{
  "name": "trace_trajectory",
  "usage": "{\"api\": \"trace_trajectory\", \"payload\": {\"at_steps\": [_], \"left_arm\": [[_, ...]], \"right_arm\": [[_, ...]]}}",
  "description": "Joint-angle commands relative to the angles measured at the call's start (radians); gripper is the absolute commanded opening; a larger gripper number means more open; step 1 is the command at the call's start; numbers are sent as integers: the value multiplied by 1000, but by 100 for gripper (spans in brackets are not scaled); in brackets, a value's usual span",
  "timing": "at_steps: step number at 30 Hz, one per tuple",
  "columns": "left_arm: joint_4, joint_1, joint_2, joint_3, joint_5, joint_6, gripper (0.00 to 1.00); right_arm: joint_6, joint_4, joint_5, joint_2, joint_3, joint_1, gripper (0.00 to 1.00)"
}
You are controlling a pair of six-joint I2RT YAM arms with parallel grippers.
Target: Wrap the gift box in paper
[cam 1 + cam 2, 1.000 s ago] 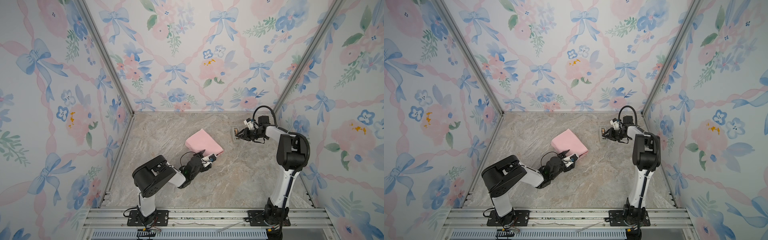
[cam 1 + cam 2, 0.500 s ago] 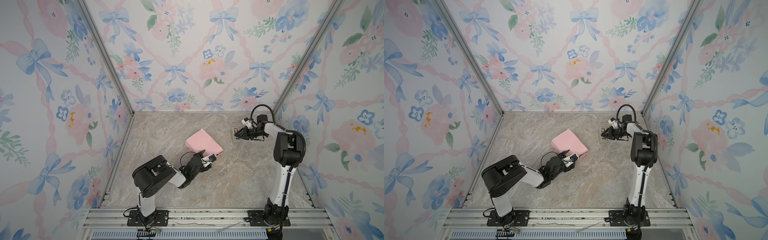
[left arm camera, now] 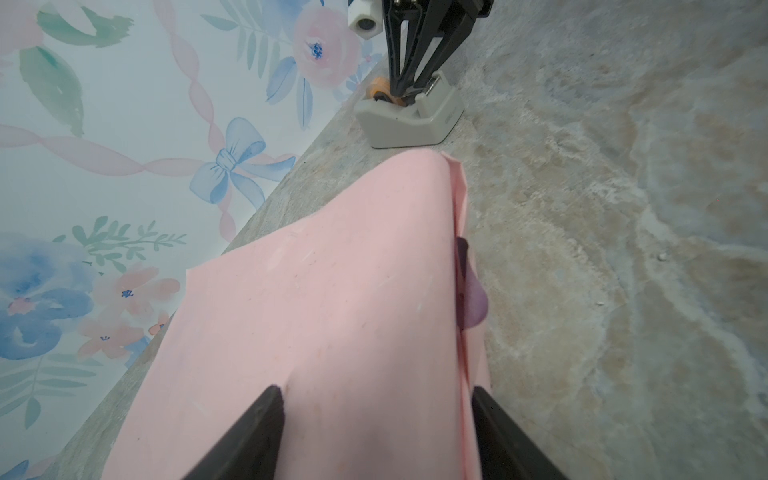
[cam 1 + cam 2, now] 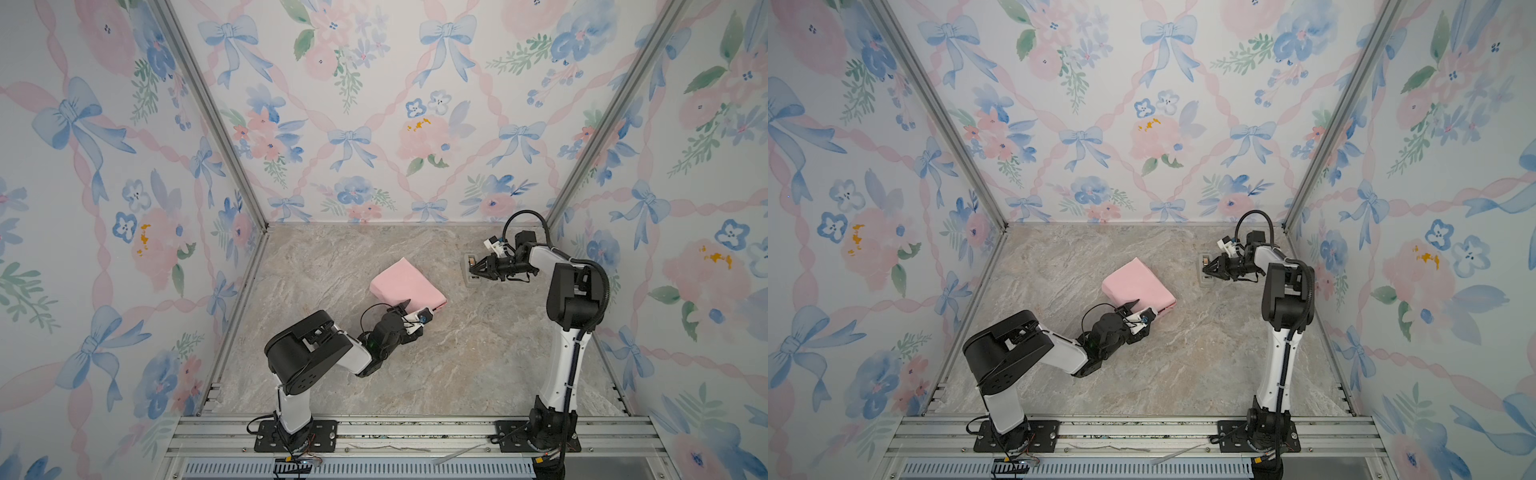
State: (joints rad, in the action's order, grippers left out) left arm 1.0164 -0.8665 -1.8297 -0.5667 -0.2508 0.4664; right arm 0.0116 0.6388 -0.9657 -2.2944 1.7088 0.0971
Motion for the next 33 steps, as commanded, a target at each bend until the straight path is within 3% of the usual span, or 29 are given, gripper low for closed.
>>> {"api": "trace_trajectory", "payload": {"at_steps": [1, 13, 22, 33], "left_arm": [[-116, -5, -28, 14, 8, -44, 70], [-116, -9, -27, 13, 7, -45, 70], [-116, -11, -28, 8, 5, -44, 70], [-116, -11, -21, 9, 3, -41, 70]], "right_arm": [[20, 45, -44, -36, -14, -8, 19], [70, -16, -68, -20, -48, 10, 12], [99, -69, -104, 16, -90, 11, 0], [197, -194, -128, 142, -185, 21, 0]]}}
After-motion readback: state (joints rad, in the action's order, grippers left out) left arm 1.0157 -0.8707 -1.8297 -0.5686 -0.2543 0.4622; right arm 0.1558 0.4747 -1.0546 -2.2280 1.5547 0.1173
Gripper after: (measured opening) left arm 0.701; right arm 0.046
